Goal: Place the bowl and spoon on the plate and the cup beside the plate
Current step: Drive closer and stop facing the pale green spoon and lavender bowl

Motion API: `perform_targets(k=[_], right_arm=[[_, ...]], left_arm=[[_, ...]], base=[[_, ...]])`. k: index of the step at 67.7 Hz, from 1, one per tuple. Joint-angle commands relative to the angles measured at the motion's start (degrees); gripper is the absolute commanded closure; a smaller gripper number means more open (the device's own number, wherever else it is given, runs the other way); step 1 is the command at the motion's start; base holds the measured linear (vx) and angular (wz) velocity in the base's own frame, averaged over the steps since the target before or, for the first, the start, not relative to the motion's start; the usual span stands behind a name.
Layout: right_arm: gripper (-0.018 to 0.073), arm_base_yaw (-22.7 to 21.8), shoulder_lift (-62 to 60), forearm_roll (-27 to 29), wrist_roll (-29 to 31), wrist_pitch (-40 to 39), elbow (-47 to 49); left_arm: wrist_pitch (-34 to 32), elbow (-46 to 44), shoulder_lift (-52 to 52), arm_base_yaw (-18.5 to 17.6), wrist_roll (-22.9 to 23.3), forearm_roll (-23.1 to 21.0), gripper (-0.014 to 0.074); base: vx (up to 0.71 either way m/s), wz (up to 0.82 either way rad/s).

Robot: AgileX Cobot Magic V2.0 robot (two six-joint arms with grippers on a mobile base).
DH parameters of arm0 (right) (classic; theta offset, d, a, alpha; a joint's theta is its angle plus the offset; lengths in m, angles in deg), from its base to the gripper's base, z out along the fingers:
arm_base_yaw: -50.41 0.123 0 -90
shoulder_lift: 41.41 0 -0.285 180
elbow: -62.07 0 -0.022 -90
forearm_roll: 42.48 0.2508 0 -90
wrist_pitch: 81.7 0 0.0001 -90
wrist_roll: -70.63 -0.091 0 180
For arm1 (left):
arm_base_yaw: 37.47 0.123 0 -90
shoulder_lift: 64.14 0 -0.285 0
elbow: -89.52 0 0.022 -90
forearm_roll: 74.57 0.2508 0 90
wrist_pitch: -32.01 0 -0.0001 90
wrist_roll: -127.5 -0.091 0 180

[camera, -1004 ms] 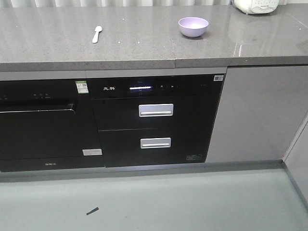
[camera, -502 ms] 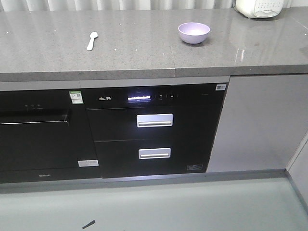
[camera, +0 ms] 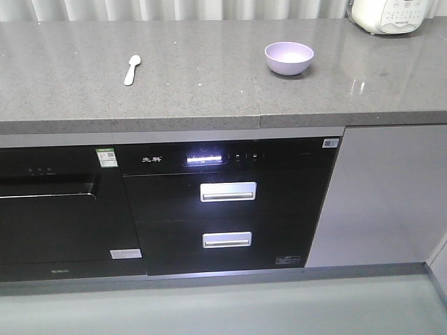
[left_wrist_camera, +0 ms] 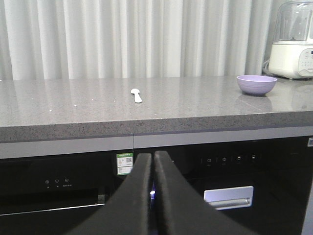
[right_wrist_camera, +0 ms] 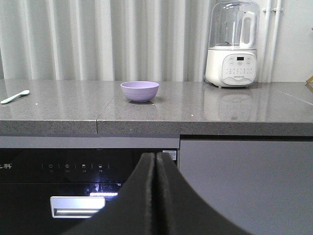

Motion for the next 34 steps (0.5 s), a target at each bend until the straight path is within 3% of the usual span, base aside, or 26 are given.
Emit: perform_targets(k=[1, 34], right_arm=[[0.0570, -0.41, -0.34, -0.05, 0.58, -4.39, -0.57], [0.0570, -0.41, -0.34, -0.05, 0.58, -4.39, -0.57]], left_arm=[[-4.22, -1.01, -0.83, 0.20, 0.11, -0.02, 0.0603], [-4.22, -1.01, -0.83, 0.01, 0.11, -0.02, 0.0603]], base=[[0.14, 0.03], [0.15, 0.03]])
